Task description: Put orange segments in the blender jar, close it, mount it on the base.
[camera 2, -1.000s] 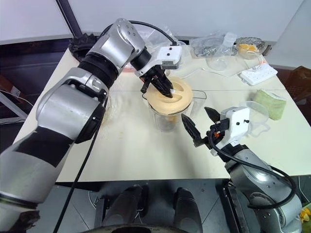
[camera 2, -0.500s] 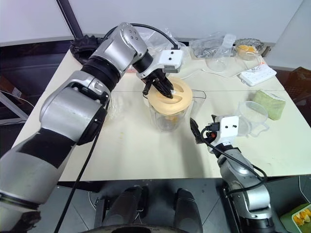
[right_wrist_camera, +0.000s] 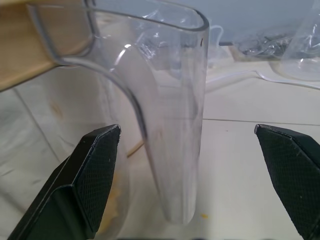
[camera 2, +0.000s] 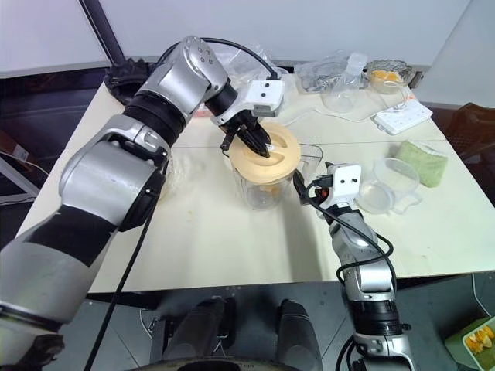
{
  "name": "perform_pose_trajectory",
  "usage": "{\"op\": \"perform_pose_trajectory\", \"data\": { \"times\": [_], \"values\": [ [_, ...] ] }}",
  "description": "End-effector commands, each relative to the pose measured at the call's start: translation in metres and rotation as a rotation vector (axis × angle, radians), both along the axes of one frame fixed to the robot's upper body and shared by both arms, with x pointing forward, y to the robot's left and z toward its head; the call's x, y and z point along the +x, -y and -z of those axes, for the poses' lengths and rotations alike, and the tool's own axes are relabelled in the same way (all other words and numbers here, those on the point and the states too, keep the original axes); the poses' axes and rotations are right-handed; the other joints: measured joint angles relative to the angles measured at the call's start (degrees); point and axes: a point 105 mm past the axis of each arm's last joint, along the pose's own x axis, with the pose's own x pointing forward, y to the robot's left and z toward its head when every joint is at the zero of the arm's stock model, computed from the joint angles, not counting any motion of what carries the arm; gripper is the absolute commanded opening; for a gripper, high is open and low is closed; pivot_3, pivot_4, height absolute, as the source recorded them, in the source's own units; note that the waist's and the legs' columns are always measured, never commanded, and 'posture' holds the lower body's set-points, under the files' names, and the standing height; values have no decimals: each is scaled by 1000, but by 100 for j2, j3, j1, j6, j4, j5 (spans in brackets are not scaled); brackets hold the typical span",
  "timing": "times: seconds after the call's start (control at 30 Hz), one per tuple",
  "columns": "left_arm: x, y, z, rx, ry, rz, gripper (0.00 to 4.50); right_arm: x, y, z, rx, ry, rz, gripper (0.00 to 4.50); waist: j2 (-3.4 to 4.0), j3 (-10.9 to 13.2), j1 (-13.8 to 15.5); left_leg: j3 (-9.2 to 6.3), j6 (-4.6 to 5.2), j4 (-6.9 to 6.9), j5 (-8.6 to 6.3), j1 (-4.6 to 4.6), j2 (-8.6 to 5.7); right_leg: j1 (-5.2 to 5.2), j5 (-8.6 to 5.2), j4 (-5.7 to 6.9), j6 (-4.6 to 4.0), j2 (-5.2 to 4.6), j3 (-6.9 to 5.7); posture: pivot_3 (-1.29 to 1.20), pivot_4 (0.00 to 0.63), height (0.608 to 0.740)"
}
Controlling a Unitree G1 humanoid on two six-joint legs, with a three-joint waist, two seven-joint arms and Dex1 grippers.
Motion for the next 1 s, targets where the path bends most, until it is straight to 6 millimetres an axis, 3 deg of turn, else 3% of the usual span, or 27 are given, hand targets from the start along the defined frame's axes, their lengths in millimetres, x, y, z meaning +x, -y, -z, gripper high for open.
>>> {"op": "perform_pose_trajectory", "data": {
  "times": [0.03, 0.1, 0.17, 0.2, 0.53, 0.73, 0.8, 1.0],
  "values": [
    [-6, -2, 36, 76, -101, 6, 242, 1, -9, -12, -11, 55, -28, 3137, 2, -3, 7, 0, 0, 0, 0, 1, 0, 1, 0, 1, 0, 0, 0, 0, 150, 740],
    [-6, -3, 37, 77, -105, 4, 242, 2, -9, -13, -13, 56, -26, 1929, 6, -9, 10, -2, 0, 0, 0, 2, -1, 4, -1, 0, 0, 0, 0, 0, 150, 740],
    [-5, -5, 38, 77, -108, 2, 242, 3, -11, -14, -10, 56, -27, 1072, 3, -17, 6, -2, 0, 1, 0, 3, -2, 7, -1, -2, -1, -1, 0, 0, 150, 740],
    [-5, -5, 38, 73, -111, -1, 242, 3, -11, -14, -9, 55, -29, 898, 9, -21, 4, -2, 0, 1, 0, 3, -2, 7, -1, -2, -1, -1, 0, 0, 150, 740],
    [13, 3, 43, -86, -116, -243, 242, 7, -17, -15, -33, 48, -49, 912, 11, -28, 21, -10, 0, 0, 0, 23, -5, 34, -7, -3, 9, -1, 0, 0, 150, 740],
    [29, -6, 61, -70, -71, -448, 242, 9, -22, -18, -31, 64, -62, 912, 37, -51, 23, -32, -16, -3, -17, 97, -9, 121, -33, -39, 43, -4, -1, 0, 150, 740],
    [27, -6, 65, -66, -91, -462, 242, 9, -22, -19, -30, 65, -66, 912, 84, -94, 1, -35, -15, -6, -19, 96, 4, 155, -33, -83, 43, 3, -1, 0, 150, 740],
    [24, -8, 71, -58, -115, -448, 242, 10, -22, -18, -33, 62, -72, 912, 82, -152, 0, 0, -9, -82, -23, 89, 23, 188, -41, -111, 51, -10, 12, 0, 150, 740]
  ]
}}
